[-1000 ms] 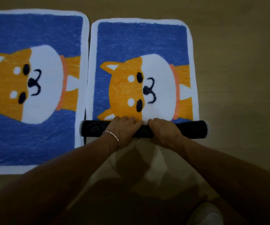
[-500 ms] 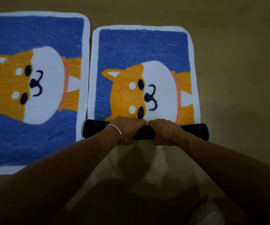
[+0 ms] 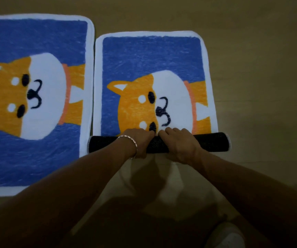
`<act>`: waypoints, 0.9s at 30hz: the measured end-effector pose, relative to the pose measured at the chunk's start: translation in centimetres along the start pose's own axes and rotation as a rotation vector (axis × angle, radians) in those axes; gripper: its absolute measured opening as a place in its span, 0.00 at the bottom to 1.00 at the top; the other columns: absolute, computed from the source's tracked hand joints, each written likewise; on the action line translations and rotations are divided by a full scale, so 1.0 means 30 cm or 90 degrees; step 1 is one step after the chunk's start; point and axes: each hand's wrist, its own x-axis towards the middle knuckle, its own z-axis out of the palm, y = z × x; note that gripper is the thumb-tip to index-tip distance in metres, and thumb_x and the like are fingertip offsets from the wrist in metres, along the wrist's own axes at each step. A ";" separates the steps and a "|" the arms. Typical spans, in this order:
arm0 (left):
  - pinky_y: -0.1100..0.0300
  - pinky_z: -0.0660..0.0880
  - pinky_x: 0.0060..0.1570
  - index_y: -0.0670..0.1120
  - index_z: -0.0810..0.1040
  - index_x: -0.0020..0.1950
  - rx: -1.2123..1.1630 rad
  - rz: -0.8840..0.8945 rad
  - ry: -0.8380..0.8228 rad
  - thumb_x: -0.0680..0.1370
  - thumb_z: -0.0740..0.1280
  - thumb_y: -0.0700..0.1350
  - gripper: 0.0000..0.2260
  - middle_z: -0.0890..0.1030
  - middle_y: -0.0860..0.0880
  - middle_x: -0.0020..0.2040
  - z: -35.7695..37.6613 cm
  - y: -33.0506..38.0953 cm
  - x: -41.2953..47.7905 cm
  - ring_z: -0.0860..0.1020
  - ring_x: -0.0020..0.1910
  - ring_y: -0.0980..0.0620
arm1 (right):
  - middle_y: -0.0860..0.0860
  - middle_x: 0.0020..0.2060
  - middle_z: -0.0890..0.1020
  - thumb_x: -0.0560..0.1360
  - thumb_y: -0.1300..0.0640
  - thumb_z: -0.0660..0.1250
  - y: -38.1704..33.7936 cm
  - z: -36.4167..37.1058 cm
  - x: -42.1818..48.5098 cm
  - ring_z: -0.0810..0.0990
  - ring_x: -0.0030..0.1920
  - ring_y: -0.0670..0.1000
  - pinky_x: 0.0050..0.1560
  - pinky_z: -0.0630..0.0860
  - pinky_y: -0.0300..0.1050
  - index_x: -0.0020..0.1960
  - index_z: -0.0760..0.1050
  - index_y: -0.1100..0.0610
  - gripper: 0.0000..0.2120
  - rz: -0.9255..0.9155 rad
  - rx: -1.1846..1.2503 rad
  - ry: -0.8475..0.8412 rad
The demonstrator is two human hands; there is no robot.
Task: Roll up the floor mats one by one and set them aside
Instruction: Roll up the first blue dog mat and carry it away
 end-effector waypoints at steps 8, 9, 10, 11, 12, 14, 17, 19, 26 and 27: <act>0.54 0.69 0.40 0.48 0.59 0.71 0.041 -0.001 0.103 0.75 0.67 0.52 0.29 0.72 0.45 0.60 0.016 0.001 -0.042 0.74 0.56 0.44 | 0.53 0.54 0.77 0.70 0.52 0.71 0.021 -0.067 0.050 0.78 0.51 0.56 0.45 0.72 0.47 0.61 0.66 0.54 0.23 0.023 0.167 -0.190; 0.54 0.69 0.40 0.48 0.60 0.70 0.034 -0.007 0.085 0.74 0.68 0.52 0.29 0.73 0.45 0.60 0.015 -0.001 -0.041 0.75 0.55 0.44 | 0.53 0.54 0.77 0.69 0.52 0.72 0.020 -0.076 0.050 0.77 0.51 0.55 0.47 0.73 0.47 0.61 0.66 0.54 0.24 0.018 0.189 -0.218; 0.54 0.70 0.41 0.48 0.62 0.69 0.020 -0.009 0.053 0.73 0.69 0.51 0.28 0.74 0.45 0.58 0.005 -0.003 -0.036 0.76 0.54 0.44 | 0.53 0.55 0.76 0.69 0.51 0.72 0.012 -0.079 0.043 0.77 0.52 0.55 0.48 0.73 0.48 0.62 0.66 0.54 0.25 0.014 0.184 -0.221; 0.55 0.70 0.41 0.48 0.64 0.67 0.006 -0.010 0.014 0.72 0.71 0.50 0.27 0.75 0.45 0.58 -0.010 -0.005 -0.027 0.77 0.53 0.44 | 0.53 0.56 0.75 0.70 0.51 0.71 0.002 -0.079 0.031 0.76 0.54 0.55 0.49 0.72 0.48 0.64 0.65 0.54 0.26 0.009 0.156 -0.189; 0.56 0.70 0.42 0.48 0.65 0.66 -0.014 -0.008 -0.025 0.71 0.72 0.50 0.28 0.76 0.45 0.57 -0.028 -0.009 -0.018 0.77 0.53 0.45 | 0.54 0.58 0.73 0.71 0.50 0.69 -0.011 -0.077 0.017 0.74 0.55 0.56 0.49 0.69 0.49 0.66 0.63 0.55 0.28 -0.002 0.100 -0.135; 0.57 0.69 0.43 0.48 0.67 0.66 -0.067 -0.010 -0.064 0.70 0.73 0.49 0.27 0.77 0.46 0.58 -0.054 -0.017 -0.010 0.77 0.55 0.45 | 0.53 0.59 0.71 0.72 0.49 0.67 -0.027 -0.069 0.004 0.72 0.57 0.56 0.49 0.66 0.48 0.69 0.60 0.55 0.30 -0.023 0.011 -0.046; 0.56 0.70 0.43 0.48 0.65 0.68 -0.056 -0.008 0.026 0.71 0.71 0.51 0.28 0.75 0.46 0.59 -0.028 -0.022 -0.036 0.75 0.56 0.45 | 0.54 0.58 0.73 0.71 0.50 0.69 -0.020 -0.072 0.032 0.75 0.54 0.57 0.46 0.69 0.48 0.67 0.62 0.55 0.29 0.012 0.085 -0.089; 0.55 0.68 0.42 0.47 0.61 0.70 0.047 -0.013 0.117 0.74 0.68 0.51 0.28 0.72 0.46 0.60 0.015 -0.011 -0.056 0.73 0.56 0.44 | 0.55 0.57 0.75 0.69 0.51 0.73 -0.010 -0.083 0.057 0.76 0.53 0.57 0.49 0.73 0.50 0.65 0.65 0.56 0.29 0.012 0.171 -0.173; 0.54 0.71 0.48 0.47 0.67 0.65 -0.003 -0.008 -0.051 0.71 0.72 0.51 0.26 0.76 0.44 0.59 -0.050 0.008 -0.036 0.76 0.56 0.43 | 0.54 0.61 0.71 0.71 0.47 0.68 -0.078 -0.043 -0.005 0.72 0.57 0.57 0.51 0.67 0.50 0.68 0.61 0.55 0.30 0.034 0.040 -0.047; 0.54 0.71 0.49 0.47 0.67 0.65 -0.016 0.000 -0.056 0.71 0.72 0.52 0.26 0.76 0.44 0.59 -0.051 0.005 -0.034 0.76 0.57 0.43 | 0.54 0.61 0.71 0.71 0.48 0.68 -0.080 -0.043 -0.004 0.72 0.58 0.57 0.51 0.67 0.50 0.68 0.61 0.55 0.30 0.045 0.050 -0.051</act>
